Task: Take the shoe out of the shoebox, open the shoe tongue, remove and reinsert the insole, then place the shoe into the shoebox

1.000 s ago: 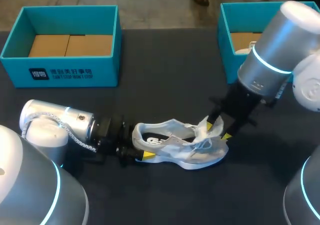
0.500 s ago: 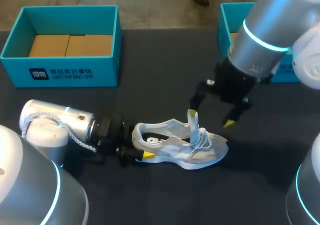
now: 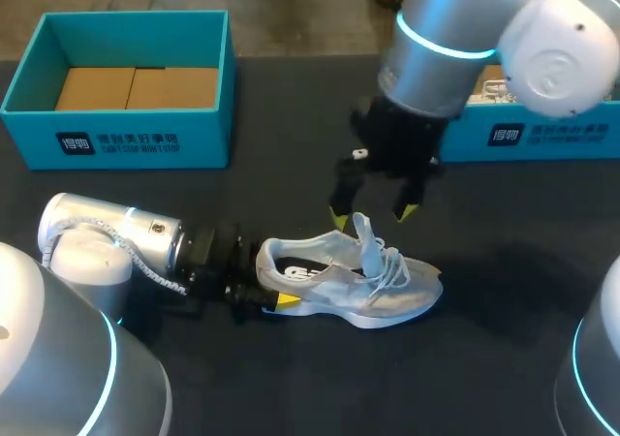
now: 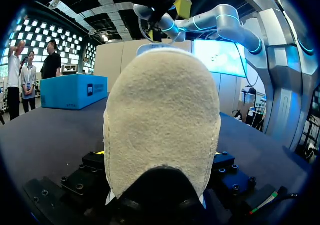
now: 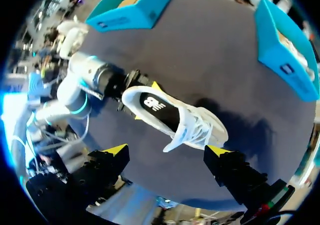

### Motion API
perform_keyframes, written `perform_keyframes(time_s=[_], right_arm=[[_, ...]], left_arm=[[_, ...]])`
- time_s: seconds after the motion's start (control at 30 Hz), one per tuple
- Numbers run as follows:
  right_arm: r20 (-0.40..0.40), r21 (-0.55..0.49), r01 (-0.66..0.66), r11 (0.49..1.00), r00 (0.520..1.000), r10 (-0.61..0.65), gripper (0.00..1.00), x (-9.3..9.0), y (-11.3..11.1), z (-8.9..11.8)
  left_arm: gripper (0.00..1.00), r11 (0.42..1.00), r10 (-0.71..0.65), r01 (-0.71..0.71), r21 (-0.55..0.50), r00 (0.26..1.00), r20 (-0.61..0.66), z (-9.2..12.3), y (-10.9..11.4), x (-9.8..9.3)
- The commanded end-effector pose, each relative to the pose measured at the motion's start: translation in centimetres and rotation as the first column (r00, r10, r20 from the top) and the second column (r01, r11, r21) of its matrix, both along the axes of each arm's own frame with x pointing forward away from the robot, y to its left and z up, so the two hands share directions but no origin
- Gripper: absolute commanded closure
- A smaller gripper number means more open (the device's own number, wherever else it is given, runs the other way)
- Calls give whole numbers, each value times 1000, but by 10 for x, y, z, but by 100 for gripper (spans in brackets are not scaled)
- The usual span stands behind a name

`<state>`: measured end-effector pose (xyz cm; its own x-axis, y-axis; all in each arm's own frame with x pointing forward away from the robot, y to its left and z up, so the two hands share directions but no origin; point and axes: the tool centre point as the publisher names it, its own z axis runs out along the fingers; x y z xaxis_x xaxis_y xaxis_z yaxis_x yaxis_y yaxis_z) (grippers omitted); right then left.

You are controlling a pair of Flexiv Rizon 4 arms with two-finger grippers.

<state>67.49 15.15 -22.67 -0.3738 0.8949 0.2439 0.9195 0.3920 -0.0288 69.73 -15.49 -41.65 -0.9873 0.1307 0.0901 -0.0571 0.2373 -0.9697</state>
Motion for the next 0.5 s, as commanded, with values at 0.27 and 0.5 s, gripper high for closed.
perform_keyframes(time_s=[0.27,0.5], right_arm=[[-5,-152,-344,927,938,347,0,5,21,13],[42,-152,-643,751,755,655,0,3,44,22]], left_arm=[[100,1000,2,-2,1,1000,0,-3,1,-1],[100,1000,2,-2,1,1000,0,-3,1,-1]])
